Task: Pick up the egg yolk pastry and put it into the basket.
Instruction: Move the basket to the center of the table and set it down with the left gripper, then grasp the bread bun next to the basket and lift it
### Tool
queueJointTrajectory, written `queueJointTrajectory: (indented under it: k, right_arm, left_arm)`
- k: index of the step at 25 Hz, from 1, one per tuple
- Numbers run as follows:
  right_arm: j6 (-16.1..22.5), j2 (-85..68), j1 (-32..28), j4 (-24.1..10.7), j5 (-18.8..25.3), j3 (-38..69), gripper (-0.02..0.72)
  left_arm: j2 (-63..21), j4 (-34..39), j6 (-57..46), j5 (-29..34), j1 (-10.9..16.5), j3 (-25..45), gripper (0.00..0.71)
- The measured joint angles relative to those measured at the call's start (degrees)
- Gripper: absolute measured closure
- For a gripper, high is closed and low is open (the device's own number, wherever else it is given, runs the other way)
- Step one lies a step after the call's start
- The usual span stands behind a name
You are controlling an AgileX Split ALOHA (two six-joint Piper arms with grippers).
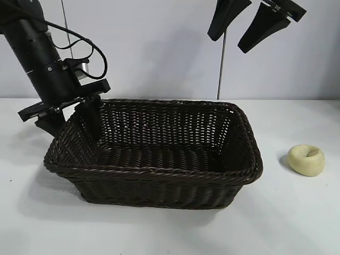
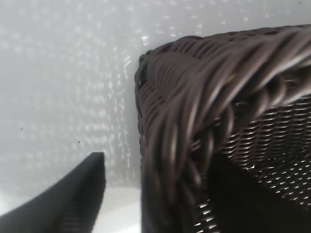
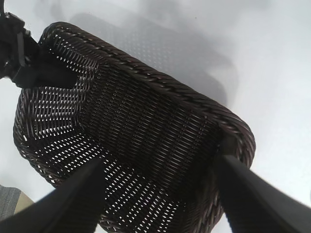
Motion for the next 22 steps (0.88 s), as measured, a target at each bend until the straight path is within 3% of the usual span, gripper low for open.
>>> queueJointTrajectory:
  k: [16, 22]
  right_arm:
    - [0.0, 0.0, 0.0, 0.0, 0.0, 0.0, 0.218]
    - [0.0, 0.0, 0.0, 0.0, 0.0, 0.0, 0.218]
  left_arm:
    - [-16.7, 3.5, 0.0, 1.8, 0.0, 0.0, 0.214]
    - [-24.8, 3.2, -0.3, -1.1, 0.0, 6.3, 0.213]
